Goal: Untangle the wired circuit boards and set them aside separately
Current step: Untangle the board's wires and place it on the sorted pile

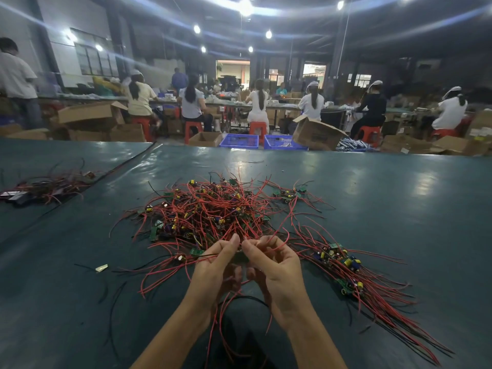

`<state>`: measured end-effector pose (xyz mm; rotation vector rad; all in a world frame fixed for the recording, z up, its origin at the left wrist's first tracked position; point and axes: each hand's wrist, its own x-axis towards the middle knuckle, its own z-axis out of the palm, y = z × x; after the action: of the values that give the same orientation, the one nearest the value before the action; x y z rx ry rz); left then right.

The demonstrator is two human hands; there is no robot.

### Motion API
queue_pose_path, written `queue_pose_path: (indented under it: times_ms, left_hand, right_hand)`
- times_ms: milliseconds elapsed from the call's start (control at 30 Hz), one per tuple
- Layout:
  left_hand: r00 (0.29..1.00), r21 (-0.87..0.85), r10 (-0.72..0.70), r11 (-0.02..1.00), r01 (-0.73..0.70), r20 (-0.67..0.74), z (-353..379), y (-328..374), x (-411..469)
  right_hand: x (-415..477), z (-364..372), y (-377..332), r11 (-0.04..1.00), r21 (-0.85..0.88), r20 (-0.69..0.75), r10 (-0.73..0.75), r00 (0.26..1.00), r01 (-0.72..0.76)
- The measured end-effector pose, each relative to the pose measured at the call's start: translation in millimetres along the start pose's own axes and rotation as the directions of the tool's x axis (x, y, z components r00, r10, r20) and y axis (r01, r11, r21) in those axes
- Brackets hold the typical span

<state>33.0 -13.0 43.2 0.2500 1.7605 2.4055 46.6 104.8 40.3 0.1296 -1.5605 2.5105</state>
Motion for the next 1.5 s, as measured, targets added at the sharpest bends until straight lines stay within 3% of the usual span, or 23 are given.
queue_pose_path:
  times_ms: [133,300,433,600,833,933,1067,1200,1267,1500]
  left_hand:
    - [0.989,0.149,-0.136,0.981,0.125,0.062,3.5,0.7,-4.1]
    - [1.000,0.118,-0.013,0.993,0.011,0.014,4.5,2.3,-3.2]
    - [0.994,0.229,0.085,0.971,-0.066,-0.072,-1.0,2.1,-0.3]
    - [0.983,0.299,0.154,0.947,-0.118,-0.100,-3.7,0.1,2.2]
    - [0.999,0.230,-0.030,0.972,0.039,-0.044,-2.4,-2.5,2.3]
    - [0.999,0.206,0.038,0.978,-0.035,-0.012,1.0,-2.5,1.2]
    - [0.983,0.355,0.180,0.922,-0.152,-0.045,-2.4,-12.0,3.4]
    - [0.949,0.468,0.315,0.835,-0.290,0.026,-3.3,-15.2,4.0]
    - [0.946,0.453,0.321,0.839,-0.302,0.036,-3.5,-13.1,3.2]
    - [0.977,0.288,0.187,0.946,-0.150,-0.106,-3.1,-10.5,7.3]
  right_hand:
    - [2.3,-1.4,4.3,0.992,-0.111,-0.027,-0.067,0.997,0.064]
    - [7.2,-3.5,9.4,0.985,-0.155,-0.181,0.040,0.983,-0.069]
    - [7.5,-5.7,11.6,0.963,-0.159,-0.245,0.174,0.954,-0.217]
    - [5.6,-3.0,6.4,0.967,-0.130,-0.214,0.190,0.958,-0.220]
    - [3.9,-0.1,6.0,0.983,-0.131,-0.068,0.122,0.990,-0.130]
    - [5.4,-2.2,7.5,0.981,-0.118,-0.116,0.141,0.983,-0.155]
    - [5.2,-1.6,11.2,0.976,-0.109,-0.195,0.167,0.967,-0.191]
    - [3.5,-1.2,10.3,0.972,-0.129,-0.219,0.163,0.962,-0.194]
    - [3.4,-0.6,9.7,0.970,-0.137,-0.229,0.167,0.959,-0.202]
    - [3.0,3.3,9.4,0.969,-0.160,-0.207,0.154,0.966,-0.188]
